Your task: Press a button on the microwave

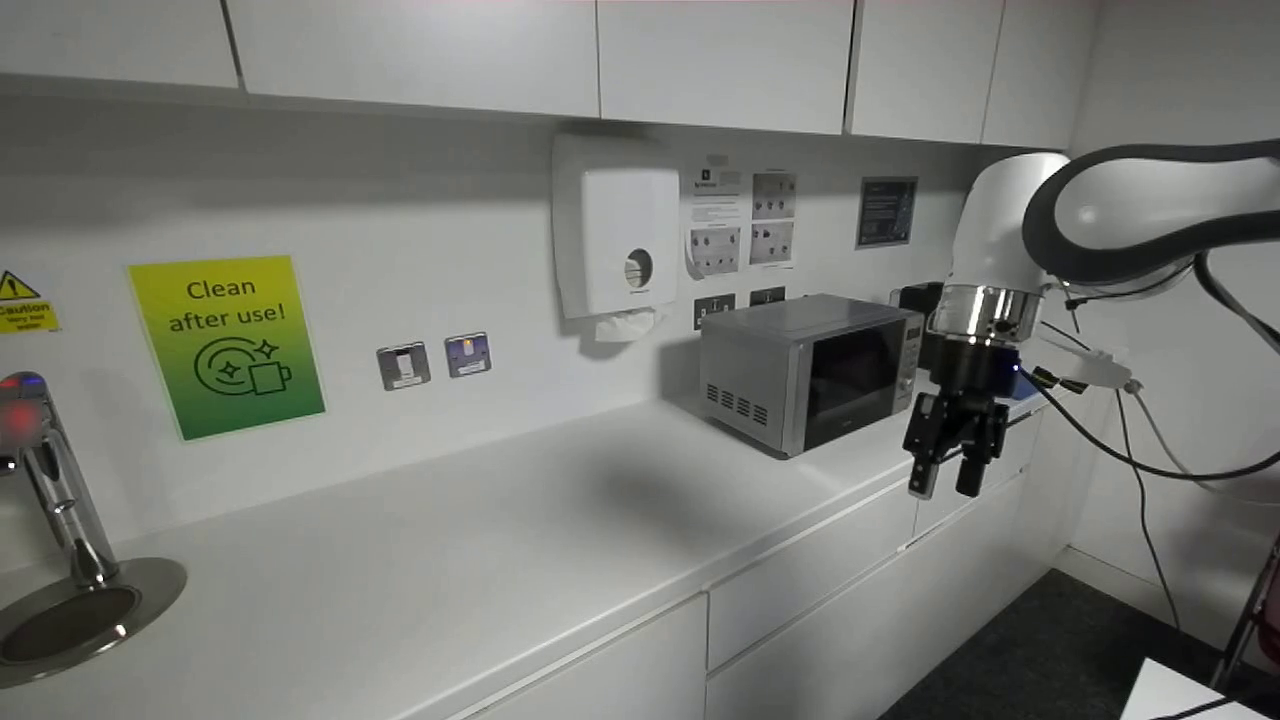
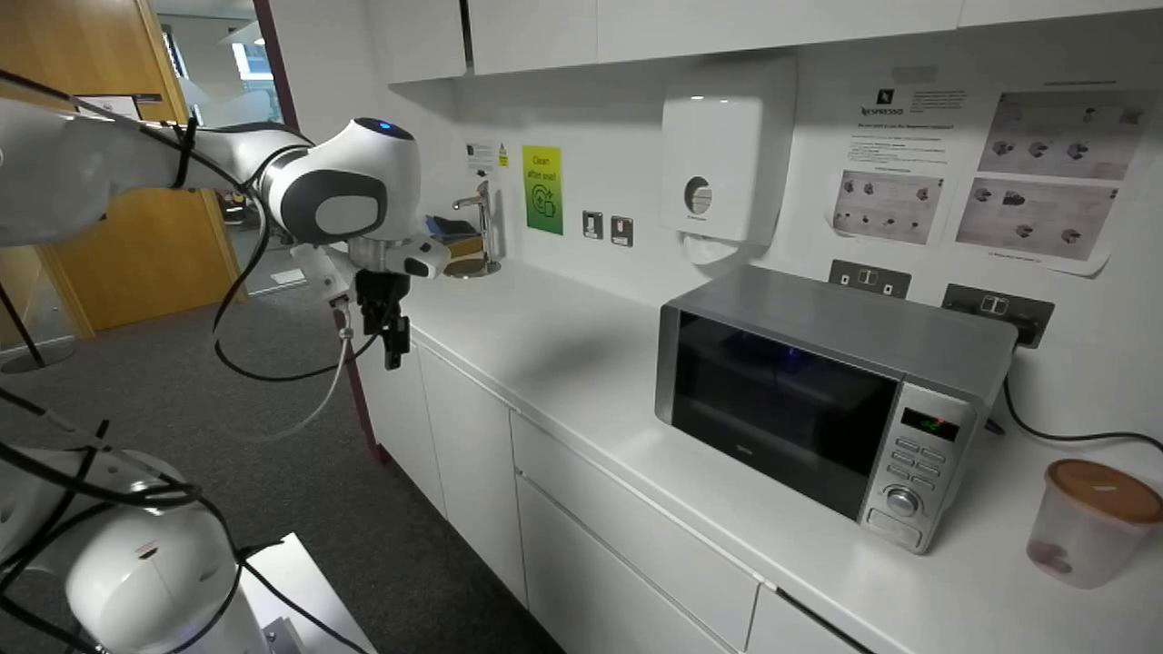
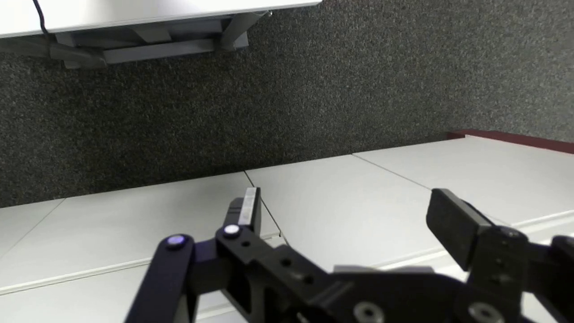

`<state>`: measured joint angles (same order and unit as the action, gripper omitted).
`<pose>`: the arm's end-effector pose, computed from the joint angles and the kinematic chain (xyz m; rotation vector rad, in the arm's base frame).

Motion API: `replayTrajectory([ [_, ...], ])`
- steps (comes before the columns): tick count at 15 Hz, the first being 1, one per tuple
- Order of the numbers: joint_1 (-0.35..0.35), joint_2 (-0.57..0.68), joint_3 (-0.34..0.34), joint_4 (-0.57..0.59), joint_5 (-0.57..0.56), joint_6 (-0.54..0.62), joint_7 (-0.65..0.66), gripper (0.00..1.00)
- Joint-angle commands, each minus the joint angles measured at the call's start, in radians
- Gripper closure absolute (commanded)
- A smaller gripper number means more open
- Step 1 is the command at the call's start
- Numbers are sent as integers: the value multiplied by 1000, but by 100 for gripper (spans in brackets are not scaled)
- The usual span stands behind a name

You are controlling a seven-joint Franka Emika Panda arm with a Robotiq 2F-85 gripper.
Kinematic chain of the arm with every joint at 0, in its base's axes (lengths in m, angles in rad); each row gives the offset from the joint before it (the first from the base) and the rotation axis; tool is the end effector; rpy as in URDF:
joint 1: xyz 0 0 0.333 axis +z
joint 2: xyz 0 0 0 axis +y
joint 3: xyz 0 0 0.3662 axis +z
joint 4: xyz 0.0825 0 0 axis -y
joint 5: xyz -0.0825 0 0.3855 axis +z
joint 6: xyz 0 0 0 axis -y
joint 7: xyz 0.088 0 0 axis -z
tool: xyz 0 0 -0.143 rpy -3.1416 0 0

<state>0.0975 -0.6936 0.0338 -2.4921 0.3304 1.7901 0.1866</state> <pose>0.3041 0.0813 0.5223 -2.8382 0.1947 0.0776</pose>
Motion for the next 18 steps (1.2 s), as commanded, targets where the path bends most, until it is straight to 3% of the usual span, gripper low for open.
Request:
replayTrajectory([
  [1,-64,29,-28,42,63,104,17,0],
  [9,-229,185,-225,240,103,208,50,0],
  [11,-240,231,-234,289,160,198,110,0],
  [12,-247,168,-226,222,117,191,41,0],
  [18,-248,184,-222,230,120,191,44,0],
])
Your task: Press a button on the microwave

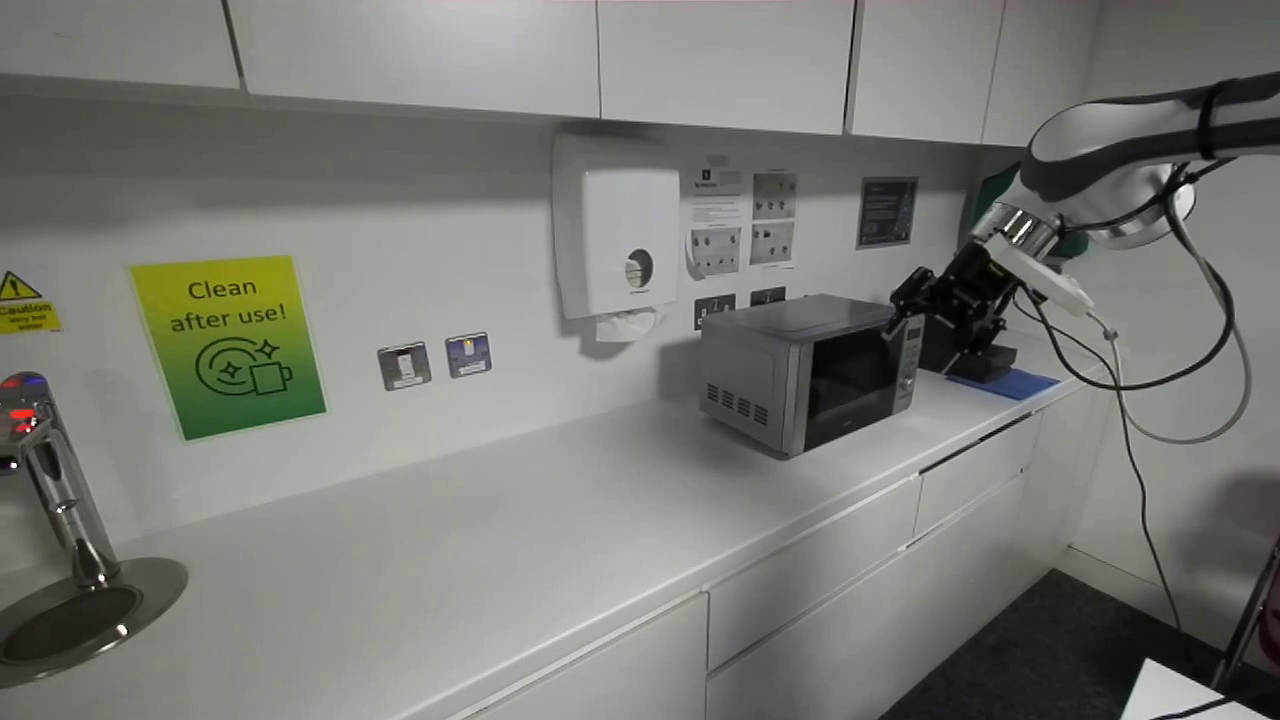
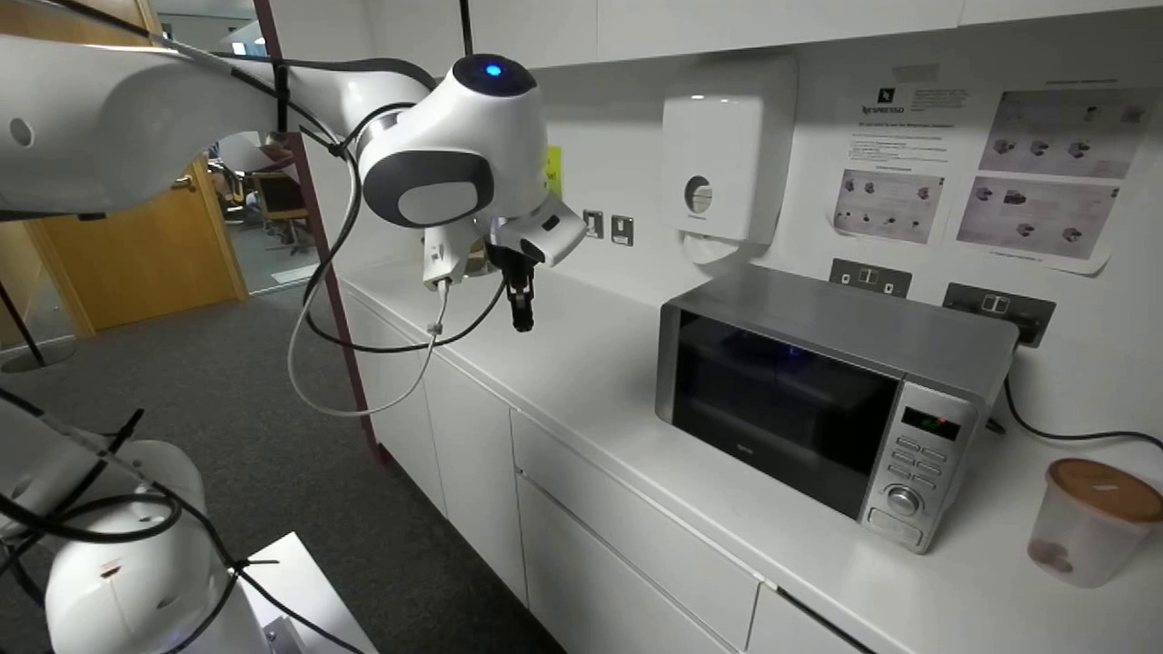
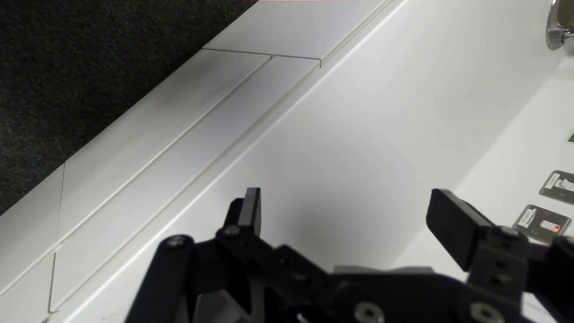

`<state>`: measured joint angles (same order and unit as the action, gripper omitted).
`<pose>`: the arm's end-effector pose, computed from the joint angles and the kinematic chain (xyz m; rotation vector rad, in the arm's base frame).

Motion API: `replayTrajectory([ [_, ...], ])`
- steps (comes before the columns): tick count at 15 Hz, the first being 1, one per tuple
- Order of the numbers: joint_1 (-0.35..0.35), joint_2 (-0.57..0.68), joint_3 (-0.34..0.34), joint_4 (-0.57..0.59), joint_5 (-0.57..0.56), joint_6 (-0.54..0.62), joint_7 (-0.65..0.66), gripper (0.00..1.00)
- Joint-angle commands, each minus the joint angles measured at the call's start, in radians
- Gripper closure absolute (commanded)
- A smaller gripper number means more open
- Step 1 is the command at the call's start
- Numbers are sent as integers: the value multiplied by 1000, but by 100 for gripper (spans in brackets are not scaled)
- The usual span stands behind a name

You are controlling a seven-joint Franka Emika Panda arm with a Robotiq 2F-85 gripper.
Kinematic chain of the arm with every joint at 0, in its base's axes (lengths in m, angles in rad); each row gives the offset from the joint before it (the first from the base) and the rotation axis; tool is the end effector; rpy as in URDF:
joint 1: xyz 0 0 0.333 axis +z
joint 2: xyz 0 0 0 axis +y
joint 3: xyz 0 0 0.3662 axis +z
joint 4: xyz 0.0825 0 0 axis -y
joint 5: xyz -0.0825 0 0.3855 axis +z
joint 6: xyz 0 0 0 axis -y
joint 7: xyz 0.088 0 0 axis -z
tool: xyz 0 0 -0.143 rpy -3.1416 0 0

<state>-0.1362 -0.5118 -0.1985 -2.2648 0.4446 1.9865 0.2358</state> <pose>0.3946 -0.1096 0.5936 -2.4558 0.8876 -0.3144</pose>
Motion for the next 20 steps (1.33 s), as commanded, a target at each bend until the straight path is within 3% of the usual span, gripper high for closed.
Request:
replayTrajectory([
  [1,-14,2,11,3,6,-5,-5,0],
  [4,-14,3,10,3,6,-5,-5,0],
  [6,-18,12,5,-19,49,132,-17,0],
  [9,-5,114,-65,42,157,300,-55,0],
  [15,-14,343,-194,208,497,457,-130,0],
  [19,-41,426,-183,280,798,537,-218,0],
  [20,7,426,-221,283,878,565,-282,0],
])
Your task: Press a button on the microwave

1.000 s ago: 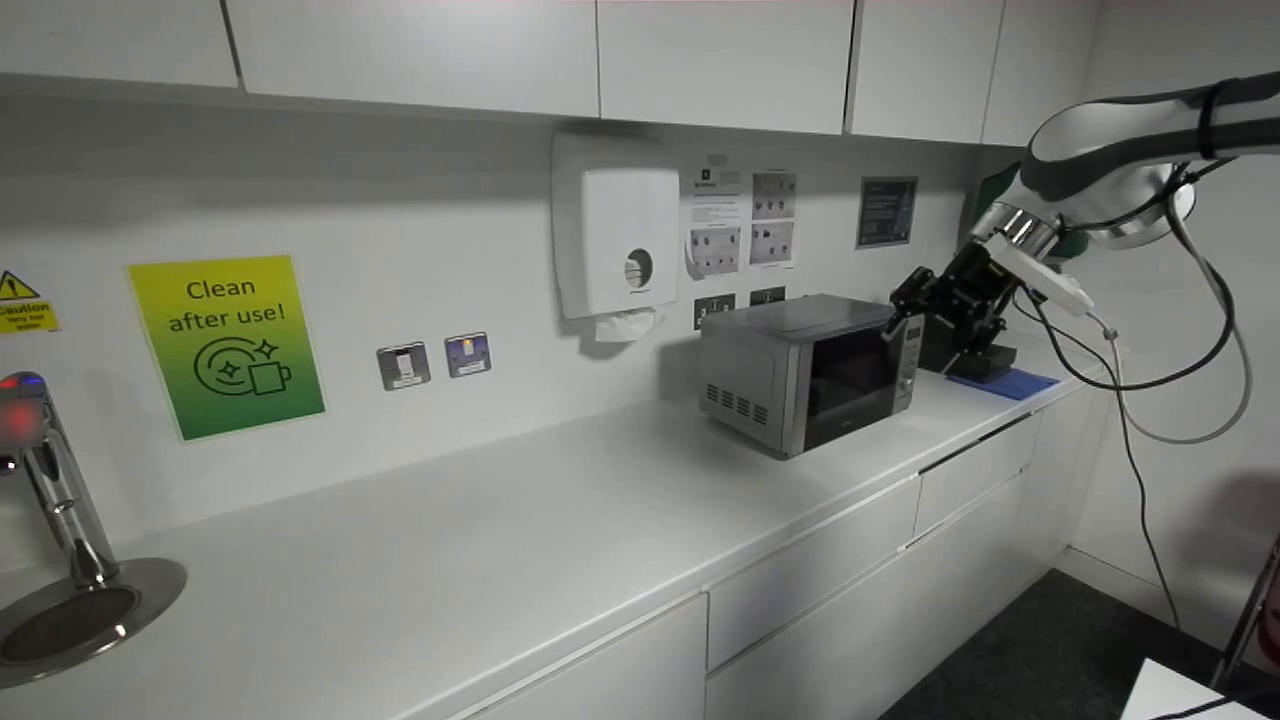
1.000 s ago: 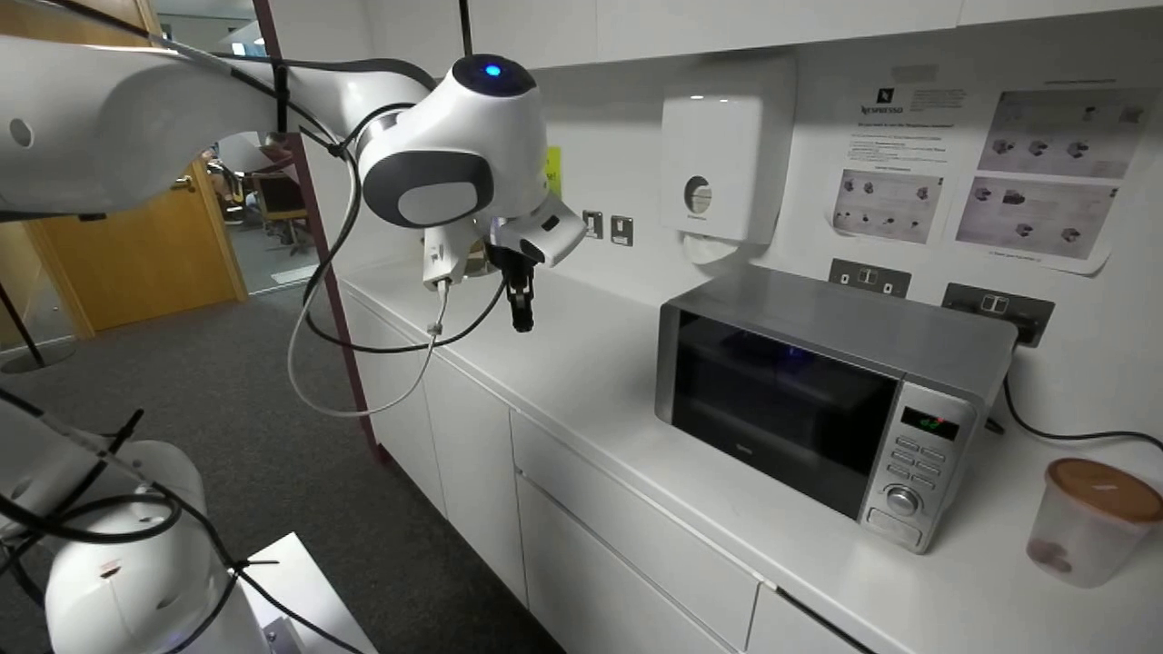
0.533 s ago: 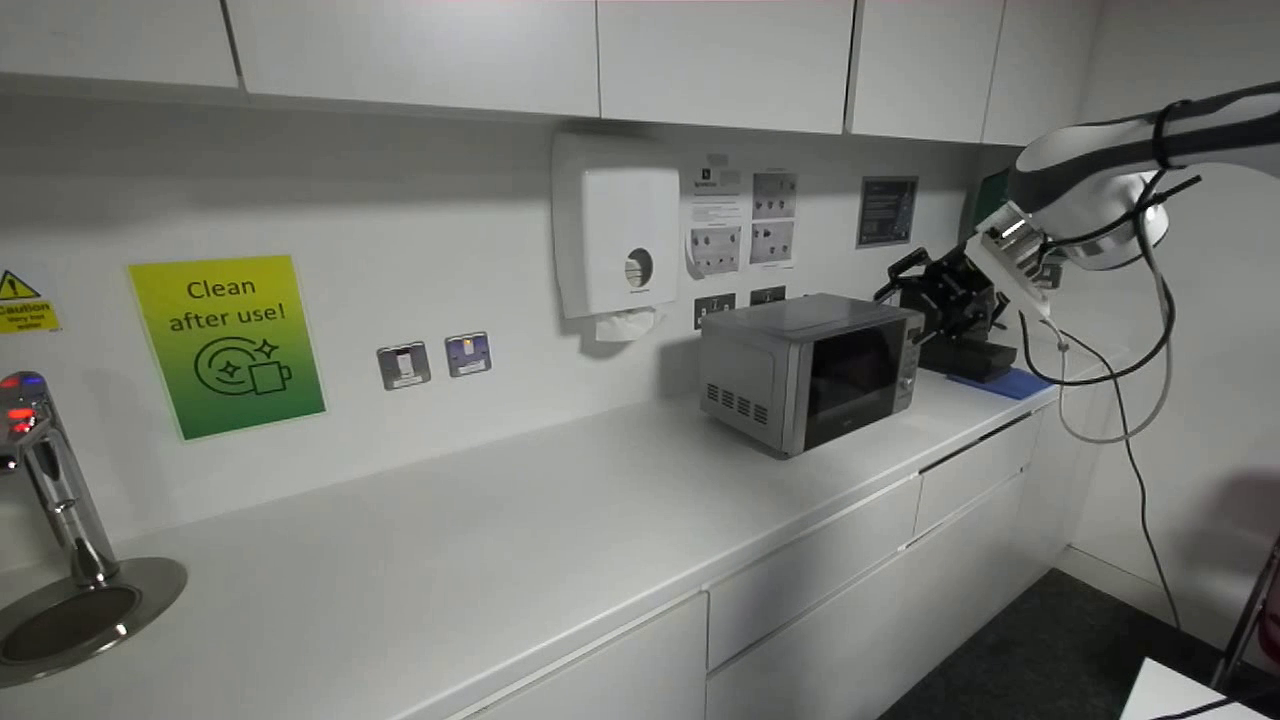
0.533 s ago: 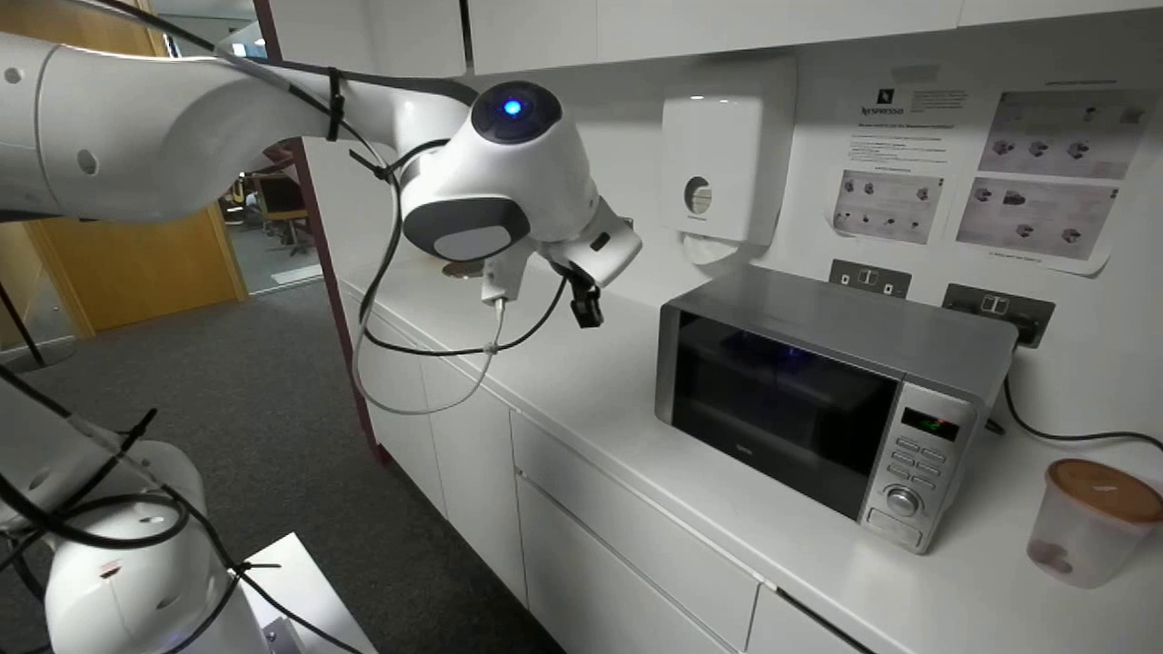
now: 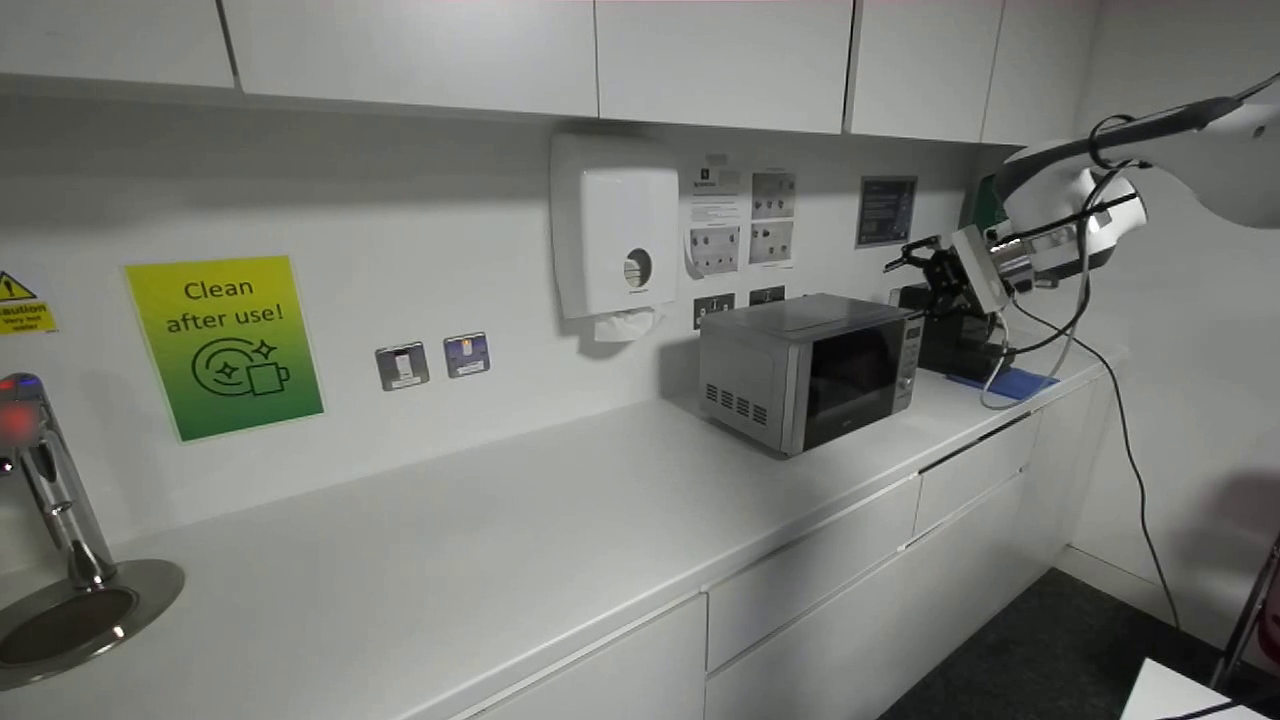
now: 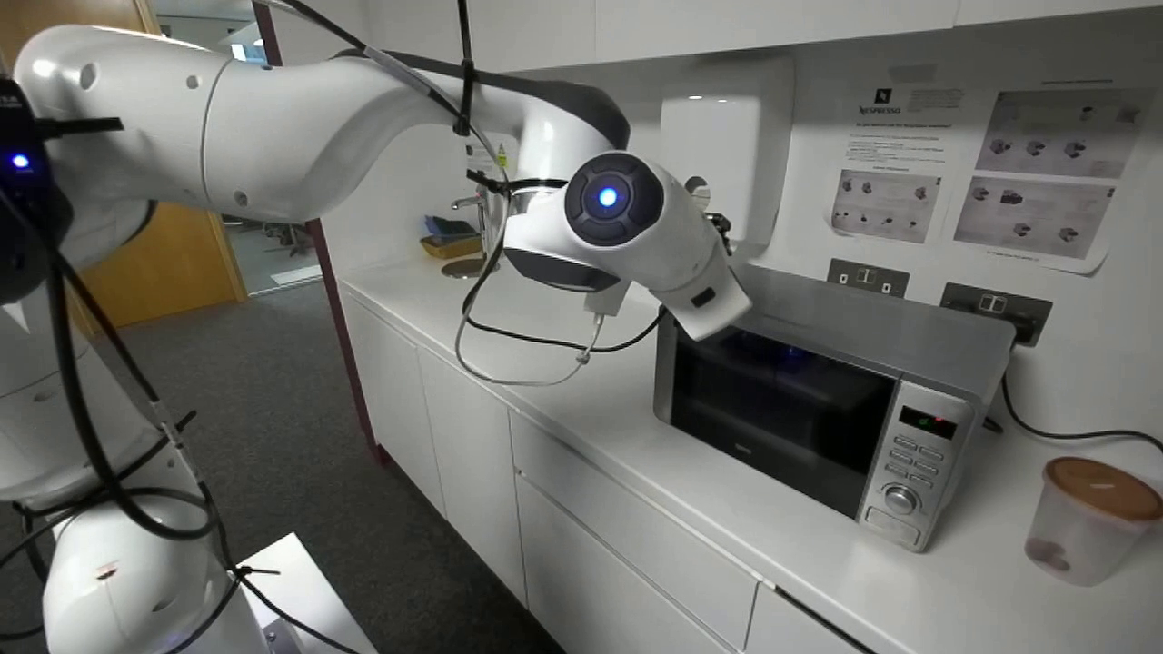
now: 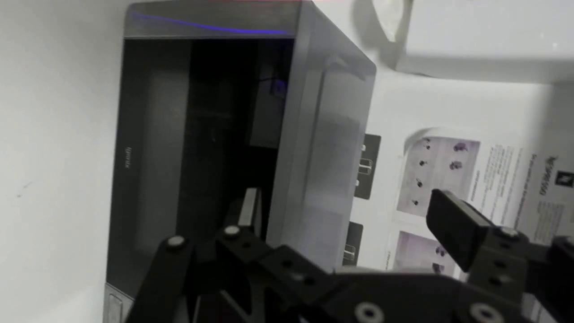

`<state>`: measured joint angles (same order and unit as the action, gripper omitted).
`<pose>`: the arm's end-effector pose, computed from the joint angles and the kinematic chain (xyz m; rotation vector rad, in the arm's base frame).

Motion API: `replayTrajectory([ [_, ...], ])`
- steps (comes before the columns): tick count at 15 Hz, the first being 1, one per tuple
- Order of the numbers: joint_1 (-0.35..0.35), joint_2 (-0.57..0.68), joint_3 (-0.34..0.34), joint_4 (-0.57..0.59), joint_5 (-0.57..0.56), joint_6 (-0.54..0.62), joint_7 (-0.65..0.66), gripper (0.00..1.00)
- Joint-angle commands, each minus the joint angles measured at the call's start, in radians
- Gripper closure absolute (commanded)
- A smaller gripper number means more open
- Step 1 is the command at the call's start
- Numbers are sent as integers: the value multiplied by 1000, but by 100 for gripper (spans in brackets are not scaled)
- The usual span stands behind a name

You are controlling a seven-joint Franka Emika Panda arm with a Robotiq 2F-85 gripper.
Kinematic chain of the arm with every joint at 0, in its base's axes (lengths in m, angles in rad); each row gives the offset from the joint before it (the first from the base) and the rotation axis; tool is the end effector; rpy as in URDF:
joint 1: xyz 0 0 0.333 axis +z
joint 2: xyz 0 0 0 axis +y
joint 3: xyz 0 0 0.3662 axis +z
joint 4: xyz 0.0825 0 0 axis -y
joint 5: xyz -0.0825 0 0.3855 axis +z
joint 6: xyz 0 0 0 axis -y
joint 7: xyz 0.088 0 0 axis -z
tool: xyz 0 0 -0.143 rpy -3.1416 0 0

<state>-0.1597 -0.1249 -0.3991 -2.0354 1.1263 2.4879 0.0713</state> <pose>0.4983 -0.3060 0.5881 -1.6911 1.4111 -0.8429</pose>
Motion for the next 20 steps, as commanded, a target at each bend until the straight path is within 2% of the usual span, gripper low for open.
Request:
replayTrajectory([
  [1,36,42,-21,61,280,73,-202,0],
  [2,-18,52,34,72,327,46,-301,0],
  [9,-54,71,51,67,618,-96,-829,0],
  [10,-52,51,73,45,537,-42,-703,0],
  [13,-64,63,71,45,582,-69,-790,0],
  [20,-64,63,71,46,582,-69,-792,0],
])
